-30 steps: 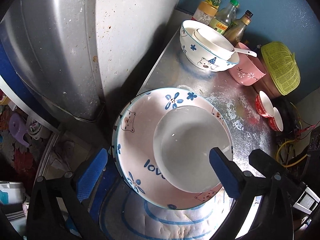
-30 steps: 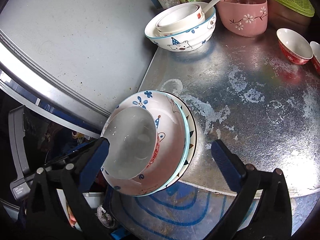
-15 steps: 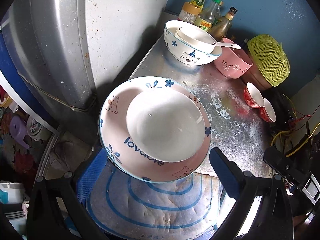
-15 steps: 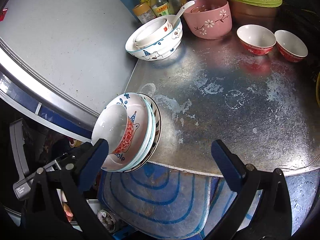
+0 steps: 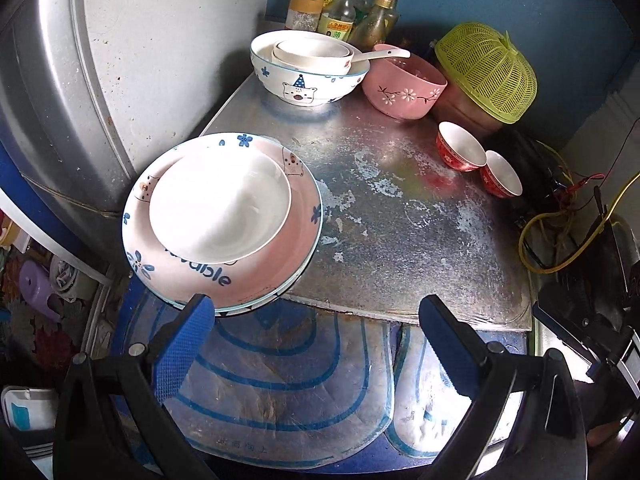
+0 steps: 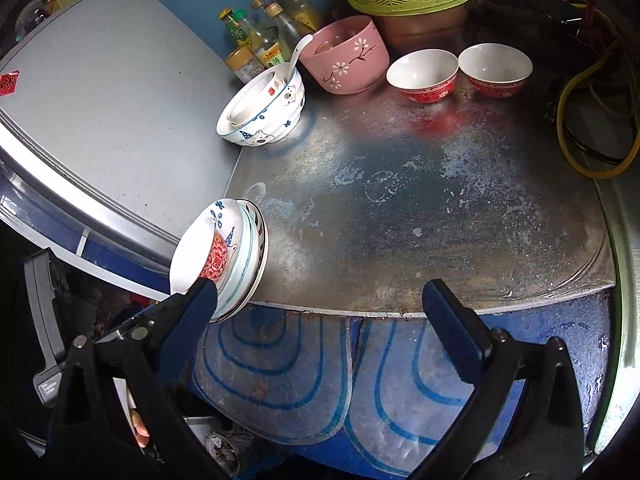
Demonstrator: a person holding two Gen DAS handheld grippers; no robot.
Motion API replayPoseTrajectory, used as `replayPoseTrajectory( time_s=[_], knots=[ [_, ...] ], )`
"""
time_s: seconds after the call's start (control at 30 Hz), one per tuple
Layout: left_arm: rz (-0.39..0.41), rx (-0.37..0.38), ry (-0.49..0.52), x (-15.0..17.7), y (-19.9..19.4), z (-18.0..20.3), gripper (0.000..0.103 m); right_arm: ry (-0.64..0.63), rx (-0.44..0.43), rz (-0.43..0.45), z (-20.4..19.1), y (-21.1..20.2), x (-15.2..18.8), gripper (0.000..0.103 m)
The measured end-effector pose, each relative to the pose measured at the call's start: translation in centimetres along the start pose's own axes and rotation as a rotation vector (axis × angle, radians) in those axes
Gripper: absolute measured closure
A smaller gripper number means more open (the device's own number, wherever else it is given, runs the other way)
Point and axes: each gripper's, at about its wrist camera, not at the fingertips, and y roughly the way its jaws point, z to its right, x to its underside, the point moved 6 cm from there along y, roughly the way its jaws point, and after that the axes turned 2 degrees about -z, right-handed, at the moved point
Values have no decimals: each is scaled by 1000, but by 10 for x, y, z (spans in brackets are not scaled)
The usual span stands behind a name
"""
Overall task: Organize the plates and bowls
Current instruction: 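Move both grippers back toward the red-rimmed bowls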
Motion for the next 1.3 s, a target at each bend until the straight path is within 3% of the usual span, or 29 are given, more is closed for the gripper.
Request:
replayPoseTrajectory(
  time_s=[0.4,0.6,0.93,1.3],
  knots=[
    [-31,29,121,11,13,74,1,75,6,66,56,-43,1,0],
    [-56,58,168,-4,35,98,1,129,23,81,80,-44,-8,0],
    [-124,153,202,-59,99,136,1,198,64,86,108,-23,-47,0],
    [-156,220,141,-150,172,160,1,229,72,113,122,19,-117,2]
  ],
)
